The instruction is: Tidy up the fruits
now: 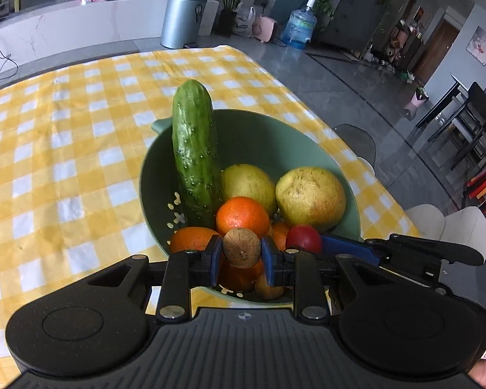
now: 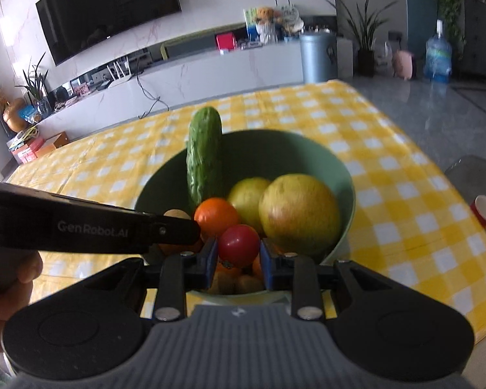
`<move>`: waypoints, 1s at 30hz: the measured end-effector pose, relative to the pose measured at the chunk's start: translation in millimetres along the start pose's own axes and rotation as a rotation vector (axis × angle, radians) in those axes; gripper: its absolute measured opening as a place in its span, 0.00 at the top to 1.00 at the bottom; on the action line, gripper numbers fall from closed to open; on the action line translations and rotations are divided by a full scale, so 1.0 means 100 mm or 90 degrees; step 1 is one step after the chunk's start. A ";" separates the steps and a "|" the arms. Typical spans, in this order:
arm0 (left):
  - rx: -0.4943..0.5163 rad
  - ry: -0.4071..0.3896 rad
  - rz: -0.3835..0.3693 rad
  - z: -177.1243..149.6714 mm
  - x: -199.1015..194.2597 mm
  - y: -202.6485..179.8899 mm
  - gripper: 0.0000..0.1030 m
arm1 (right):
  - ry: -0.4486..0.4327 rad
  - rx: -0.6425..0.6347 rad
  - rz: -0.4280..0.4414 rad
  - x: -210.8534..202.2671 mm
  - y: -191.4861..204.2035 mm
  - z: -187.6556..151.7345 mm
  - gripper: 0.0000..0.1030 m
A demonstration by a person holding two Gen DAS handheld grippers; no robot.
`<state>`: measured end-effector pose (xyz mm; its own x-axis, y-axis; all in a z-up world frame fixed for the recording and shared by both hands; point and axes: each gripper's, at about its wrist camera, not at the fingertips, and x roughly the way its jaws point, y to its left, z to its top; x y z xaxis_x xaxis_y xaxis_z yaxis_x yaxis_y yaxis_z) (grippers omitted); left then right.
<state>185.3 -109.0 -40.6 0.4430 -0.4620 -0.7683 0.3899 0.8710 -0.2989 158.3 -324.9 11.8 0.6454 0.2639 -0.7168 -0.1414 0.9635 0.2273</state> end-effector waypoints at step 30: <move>-0.013 -0.075 0.024 -0.05 -0.62 -0.05 0.50 | -0.081 0.035 0.010 -0.30 -0.06 0.01 0.45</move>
<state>151.9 -84.1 5.3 0.5493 -0.4439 -0.7080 0.3552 0.8909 -0.2830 140.8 -338.2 32.6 0.7345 0.2672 -0.6238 -0.1128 0.9545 0.2760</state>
